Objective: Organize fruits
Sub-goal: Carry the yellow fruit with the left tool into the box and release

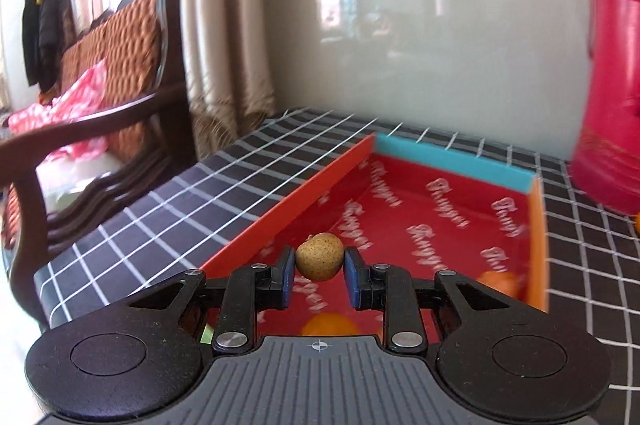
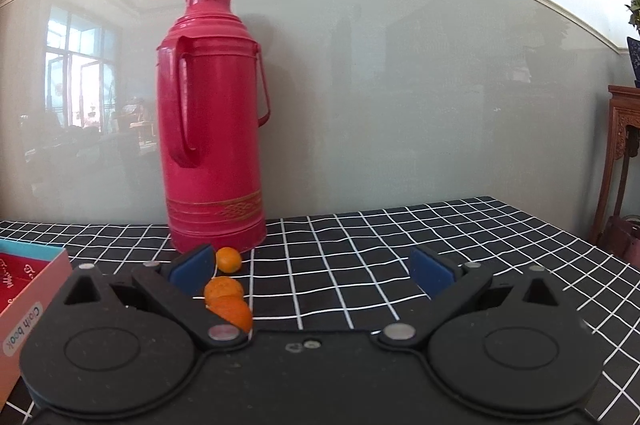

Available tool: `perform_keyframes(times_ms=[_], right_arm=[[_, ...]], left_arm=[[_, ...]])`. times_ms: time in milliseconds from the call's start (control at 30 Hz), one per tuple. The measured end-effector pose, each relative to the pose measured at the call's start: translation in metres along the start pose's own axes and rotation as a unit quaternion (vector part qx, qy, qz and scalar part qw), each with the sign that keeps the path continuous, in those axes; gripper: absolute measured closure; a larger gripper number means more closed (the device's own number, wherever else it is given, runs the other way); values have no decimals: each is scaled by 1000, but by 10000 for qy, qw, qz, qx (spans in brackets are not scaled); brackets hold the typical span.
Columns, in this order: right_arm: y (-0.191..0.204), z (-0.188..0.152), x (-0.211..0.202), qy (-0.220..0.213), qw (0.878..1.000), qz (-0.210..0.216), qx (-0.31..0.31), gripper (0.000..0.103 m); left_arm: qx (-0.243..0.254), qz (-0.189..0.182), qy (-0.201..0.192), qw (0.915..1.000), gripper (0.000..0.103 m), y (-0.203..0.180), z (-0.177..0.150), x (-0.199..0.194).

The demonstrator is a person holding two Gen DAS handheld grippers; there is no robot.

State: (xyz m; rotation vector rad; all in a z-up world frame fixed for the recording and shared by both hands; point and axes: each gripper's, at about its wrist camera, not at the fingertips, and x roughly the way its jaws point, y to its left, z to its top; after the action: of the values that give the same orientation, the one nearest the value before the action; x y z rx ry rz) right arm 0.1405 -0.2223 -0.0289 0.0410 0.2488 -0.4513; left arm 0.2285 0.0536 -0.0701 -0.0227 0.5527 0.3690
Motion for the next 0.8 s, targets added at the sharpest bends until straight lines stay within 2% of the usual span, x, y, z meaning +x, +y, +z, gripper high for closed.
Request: perform_keyframes(times_ms=[133, 400, 433, 500, 567, 633, 800], right_arm=[[8, 0, 0, 6, 10000, 80, -35, 6], [13, 0, -1, 9, 9999, 116, -71, 6], [13, -1, -1, 11, 9999, 120, -77, 6], [13, -1, 0, 16, 9999, 112, -85, 6], [12, -1, 0, 23, 9999, 111, -88, 6], [11, -1, 0, 32, 9999, 108, -82, 6], [10, -1, 1, 41, 9999, 107, -82, 6]], left_arm=[[-55, 88, 109, 9999, 76, 7, -2, 5], [-196, 3, 252, 9995, 76, 12, -1, 7], [-221, -24, 261, 9994, 73, 13, -1, 7], [-235, -143, 258, 9993, 59, 12, -1, 5], [-181, -77, 139, 9997, 29, 8, -1, -1], [-163, -110, 58, 9998, 24, 5, -1, -6], [-228, -278, 5, 9994, 20, 4, 2, -13]])
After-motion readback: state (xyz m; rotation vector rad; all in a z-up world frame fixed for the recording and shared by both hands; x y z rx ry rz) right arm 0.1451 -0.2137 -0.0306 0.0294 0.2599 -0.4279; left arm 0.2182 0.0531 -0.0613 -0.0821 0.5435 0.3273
